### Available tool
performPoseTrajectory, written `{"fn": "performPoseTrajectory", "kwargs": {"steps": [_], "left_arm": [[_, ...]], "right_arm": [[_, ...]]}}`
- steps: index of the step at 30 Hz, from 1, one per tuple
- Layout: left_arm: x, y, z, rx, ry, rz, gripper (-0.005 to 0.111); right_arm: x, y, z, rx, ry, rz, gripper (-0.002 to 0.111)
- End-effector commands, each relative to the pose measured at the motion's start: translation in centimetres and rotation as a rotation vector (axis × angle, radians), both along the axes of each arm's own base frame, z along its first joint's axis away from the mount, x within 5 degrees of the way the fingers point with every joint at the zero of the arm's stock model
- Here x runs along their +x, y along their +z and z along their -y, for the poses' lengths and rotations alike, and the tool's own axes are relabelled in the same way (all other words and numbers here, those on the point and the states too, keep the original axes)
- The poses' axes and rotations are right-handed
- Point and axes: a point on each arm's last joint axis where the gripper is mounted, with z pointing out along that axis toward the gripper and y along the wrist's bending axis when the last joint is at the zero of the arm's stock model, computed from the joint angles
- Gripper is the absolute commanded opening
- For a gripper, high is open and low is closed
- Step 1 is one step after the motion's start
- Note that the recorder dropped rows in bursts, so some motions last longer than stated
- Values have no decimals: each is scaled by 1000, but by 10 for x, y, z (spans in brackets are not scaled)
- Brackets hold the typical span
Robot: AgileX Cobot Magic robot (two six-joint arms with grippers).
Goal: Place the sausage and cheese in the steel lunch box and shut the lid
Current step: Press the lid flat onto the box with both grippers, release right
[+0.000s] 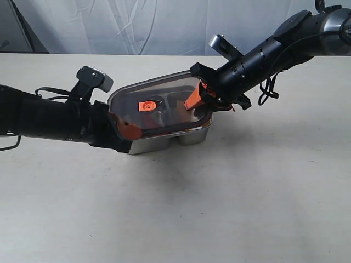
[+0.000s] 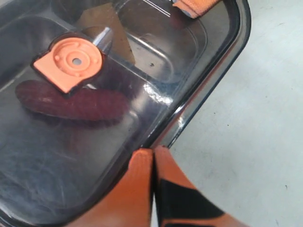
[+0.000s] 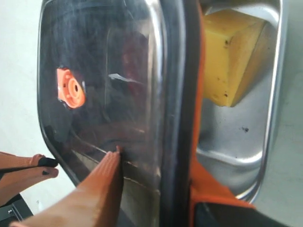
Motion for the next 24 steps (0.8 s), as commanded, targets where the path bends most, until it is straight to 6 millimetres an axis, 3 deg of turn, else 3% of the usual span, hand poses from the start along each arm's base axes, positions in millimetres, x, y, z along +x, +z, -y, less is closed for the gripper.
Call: {"fn": "performPoseTrajectory", "kwargs": {"steps": [1,5,11,13,20,24], "left_arm": [[1,-6,1,17,-8,-12,0],[0,-8,1,25,-17,-21,0],[0,-8,1,29,-16,-21,0],[0,-9,0,36,-10,-21,0],[1,-9,0,37,-8,-22,0],[1,-9,0,37,-8,-22,0]], "right_arm": [[13,-12,18,-154,-47,121,-1],[13,-12,18,-154,-48,120,4],[14,-12,18,-136,-94,86,52],[14,-11,17,-131,-98,84,61],[13,-8,16,-115,-100,79,63],[12,7,15,-92,-109,105,63]]}}
